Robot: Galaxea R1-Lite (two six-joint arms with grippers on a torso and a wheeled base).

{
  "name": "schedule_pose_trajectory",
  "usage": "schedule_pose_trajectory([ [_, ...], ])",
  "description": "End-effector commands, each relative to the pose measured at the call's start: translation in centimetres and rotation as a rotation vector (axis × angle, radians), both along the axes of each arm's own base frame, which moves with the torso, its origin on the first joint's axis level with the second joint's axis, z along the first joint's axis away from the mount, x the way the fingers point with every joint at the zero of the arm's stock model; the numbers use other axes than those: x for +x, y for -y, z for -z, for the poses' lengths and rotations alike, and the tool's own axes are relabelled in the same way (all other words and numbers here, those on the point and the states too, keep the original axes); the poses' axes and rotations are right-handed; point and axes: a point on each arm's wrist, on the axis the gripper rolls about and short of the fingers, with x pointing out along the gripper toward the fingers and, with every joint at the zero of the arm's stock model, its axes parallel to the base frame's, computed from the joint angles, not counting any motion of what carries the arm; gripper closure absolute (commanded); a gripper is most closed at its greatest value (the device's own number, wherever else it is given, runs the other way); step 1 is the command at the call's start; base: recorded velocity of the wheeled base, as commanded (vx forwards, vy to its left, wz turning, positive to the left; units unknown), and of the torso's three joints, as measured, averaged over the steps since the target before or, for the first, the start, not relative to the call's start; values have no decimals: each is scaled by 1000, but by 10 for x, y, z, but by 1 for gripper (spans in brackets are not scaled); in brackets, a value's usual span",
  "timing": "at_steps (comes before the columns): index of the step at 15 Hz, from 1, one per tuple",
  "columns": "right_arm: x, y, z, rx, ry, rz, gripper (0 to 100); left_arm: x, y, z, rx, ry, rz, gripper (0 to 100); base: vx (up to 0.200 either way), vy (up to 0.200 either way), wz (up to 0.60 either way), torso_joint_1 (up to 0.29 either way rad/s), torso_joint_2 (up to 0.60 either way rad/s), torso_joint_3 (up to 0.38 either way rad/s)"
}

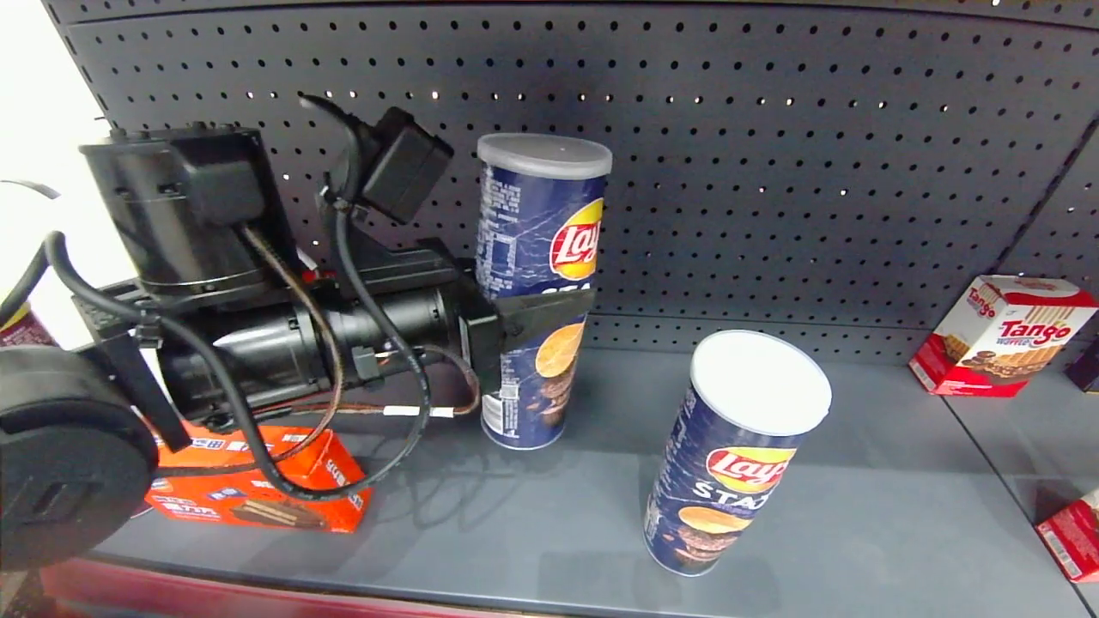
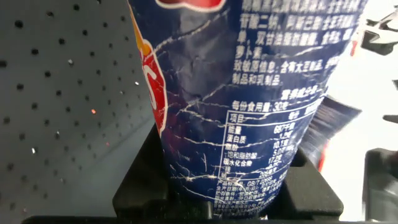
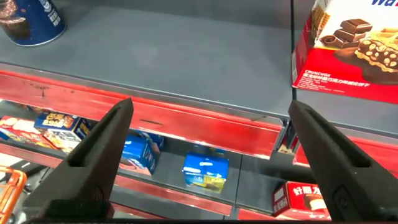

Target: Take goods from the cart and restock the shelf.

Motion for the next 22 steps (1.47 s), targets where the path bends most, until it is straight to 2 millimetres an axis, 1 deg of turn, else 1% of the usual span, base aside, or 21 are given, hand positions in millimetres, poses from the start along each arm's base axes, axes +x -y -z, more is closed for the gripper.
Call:
schedule_pose_trajectory([
  [1, 0, 0, 0, -1, -5, -1, 0, 19, 15, 9, 15, -19, 9, 100, 0, 0, 0, 0, 0, 0],
  [2, 0, 0, 0, -1, -5, -1, 0, 22, 17, 11, 16, -28, 12, 100, 0, 0, 0, 0, 0, 0],
  [4, 0, 0, 0, -1, -5, -1, 0, 40, 28, 27, 48, -18, 7, 100, 0, 0, 0, 0, 0, 0],
  [7, 0, 0, 0, -1, -5, -1, 0, 55, 44, 36, 15, 31, 24, 100, 0, 0, 0, 0, 0, 0],
  [8, 0, 0, 0, -1, -5, -1, 0, 62, 48, 42, 8, 41, 23, 100, 0, 0, 0, 0, 0, 0],
  [10, 0, 0, 0, -1, -5, -1, 0, 70, 54, 47, -18, 71, 24, 100, 0, 0, 0, 0, 0, 0],
  [11, 0, 0, 0, -1, -5, -1, 0, 76, 59, 49, -75, 71, 27, 100, 0, 0, 0, 0, 0, 0],
  [12, 0, 0, 0, -1, -5, -1, 0, 79, 61, 49, -113, 73, 31, 100, 0, 0, 0, 0, 0, 0],
  [15, 0, 0, 0, -1, -5, -1, 0, 84, 65, 54, -144, 73, 35, 100, 0, 0, 0, 0, 0, 0],
  [20, 0, 0, 0, -1, -5, -1, 0, 92, 78, 74, -151, 79, 51, 100, 0, 0, 0, 0, 0, 0],
  [21, 0, 0, 0, -1, -5, -1, 0, 93, 79, 75, -151, 79, 51, 100, 0, 0, 0, 0, 0, 0],
  [22, 0, 0, 0, -1, -5, -1, 0, 95, 83, 80, -146, 74, 57, 100, 0, 0, 0, 0, 0, 0],
])
